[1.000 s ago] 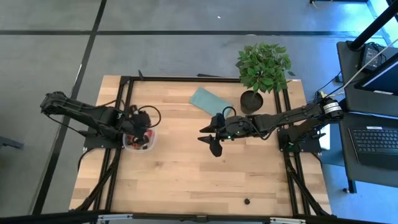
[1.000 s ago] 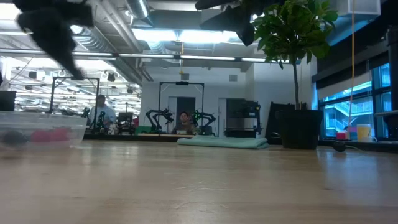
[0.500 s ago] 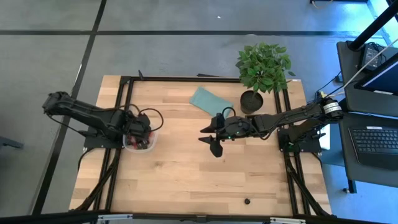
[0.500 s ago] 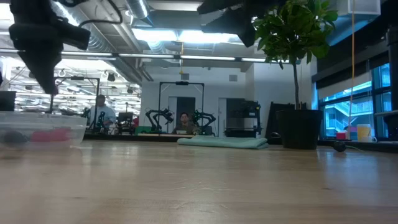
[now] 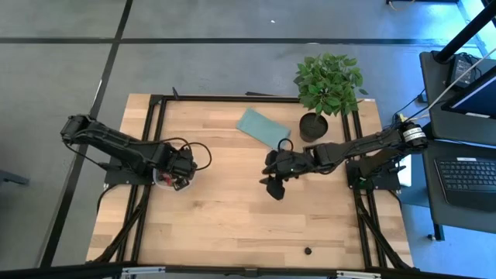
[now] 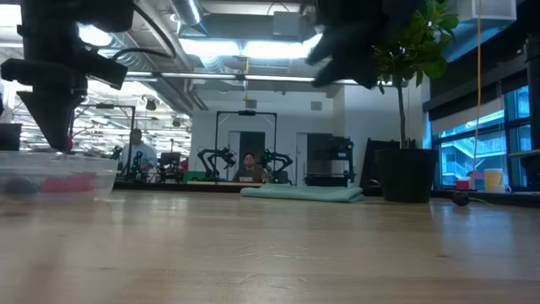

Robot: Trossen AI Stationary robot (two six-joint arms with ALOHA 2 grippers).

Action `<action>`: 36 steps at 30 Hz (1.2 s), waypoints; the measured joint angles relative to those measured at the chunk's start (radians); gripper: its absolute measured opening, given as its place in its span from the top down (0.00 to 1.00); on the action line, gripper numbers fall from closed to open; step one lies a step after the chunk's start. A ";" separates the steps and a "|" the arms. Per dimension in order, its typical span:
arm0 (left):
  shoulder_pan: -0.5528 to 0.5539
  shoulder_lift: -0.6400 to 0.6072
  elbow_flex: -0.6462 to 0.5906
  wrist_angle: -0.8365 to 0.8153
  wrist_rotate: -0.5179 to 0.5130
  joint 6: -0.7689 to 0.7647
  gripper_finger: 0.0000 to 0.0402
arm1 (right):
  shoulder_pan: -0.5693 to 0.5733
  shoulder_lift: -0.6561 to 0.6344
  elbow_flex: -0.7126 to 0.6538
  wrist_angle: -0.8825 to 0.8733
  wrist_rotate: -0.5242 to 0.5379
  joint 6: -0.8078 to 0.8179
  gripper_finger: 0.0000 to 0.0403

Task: Pick and placing Produce into tupperware
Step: Put the red cherry into the transparent bin, then put the bottom black cherry into the transparent bin

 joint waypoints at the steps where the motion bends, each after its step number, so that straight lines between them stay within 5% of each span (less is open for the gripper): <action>1: 0.000 0.002 0.000 0.001 0.000 0.000 0.85 | 0.005 0.000 0.000 -0.030 -0.017 0.015 0.56; 17: 0.008 0.000 0.009 0.003 0.027 0.028 0.50 | 0.104 0.000 0.000 -0.099 -0.105 0.035 0.60; 22: -0.006 0.000 0.048 0.082 -0.008 0.156 0.50 | 0.191 0.000 0.000 -0.100 -0.172 0.007 0.60; 36: -0.005 0.000 0.051 0.551 -0.007 0.423 0.51 | 0.484 0.063 0.009 -0.207 -0.060 0.437 0.60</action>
